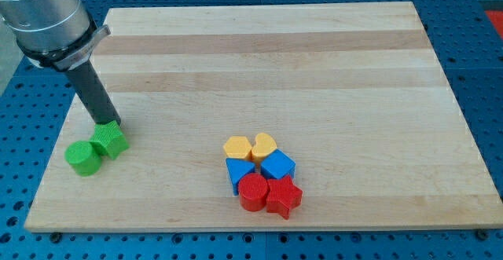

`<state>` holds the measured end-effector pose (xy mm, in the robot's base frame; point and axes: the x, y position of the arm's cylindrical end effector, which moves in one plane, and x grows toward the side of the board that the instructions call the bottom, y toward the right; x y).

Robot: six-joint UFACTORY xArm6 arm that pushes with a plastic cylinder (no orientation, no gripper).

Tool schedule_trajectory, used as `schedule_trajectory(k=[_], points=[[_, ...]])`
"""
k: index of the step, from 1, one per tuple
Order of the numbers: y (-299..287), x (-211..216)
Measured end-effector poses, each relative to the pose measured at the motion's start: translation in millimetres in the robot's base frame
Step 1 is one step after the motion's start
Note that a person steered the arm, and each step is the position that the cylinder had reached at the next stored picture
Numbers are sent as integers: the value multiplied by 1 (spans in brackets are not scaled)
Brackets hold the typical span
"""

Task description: Push the green blocks to the bottom left

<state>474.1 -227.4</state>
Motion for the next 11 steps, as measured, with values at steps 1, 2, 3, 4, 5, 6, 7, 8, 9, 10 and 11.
schedule_trajectory(k=[1, 2, 3, 4, 5, 6, 7, 8, 9, 10, 11], points=[[0, 6], [0, 12], [0, -3], [17, -17], [52, -17], [60, -5], [60, 15], [58, 20], [50, 19], [40, 19], [35, 19]])
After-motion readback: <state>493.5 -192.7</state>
